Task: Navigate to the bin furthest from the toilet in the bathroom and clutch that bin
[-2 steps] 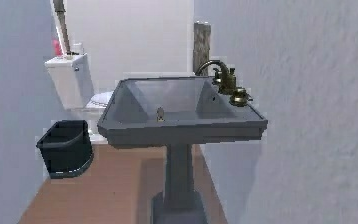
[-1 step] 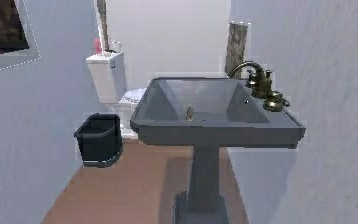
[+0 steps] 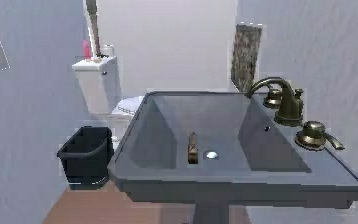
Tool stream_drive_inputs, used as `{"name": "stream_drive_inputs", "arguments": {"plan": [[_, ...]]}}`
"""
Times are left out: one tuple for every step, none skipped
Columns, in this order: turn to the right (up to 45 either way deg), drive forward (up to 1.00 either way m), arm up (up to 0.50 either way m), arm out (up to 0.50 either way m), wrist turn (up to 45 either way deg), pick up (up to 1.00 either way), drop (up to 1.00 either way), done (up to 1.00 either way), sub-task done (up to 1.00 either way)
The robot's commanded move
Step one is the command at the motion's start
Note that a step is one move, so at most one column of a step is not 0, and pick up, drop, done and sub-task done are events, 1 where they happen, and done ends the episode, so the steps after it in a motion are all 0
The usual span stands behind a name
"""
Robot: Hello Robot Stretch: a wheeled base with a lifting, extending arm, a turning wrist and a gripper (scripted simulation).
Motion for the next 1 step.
{"name": "stream_drive_inputs", "arguments": {"plan": [[-45.0, 0.0, 0.0, 0.0, 0.0, 0.0, 0.0, 0.0, 0.0]]}}
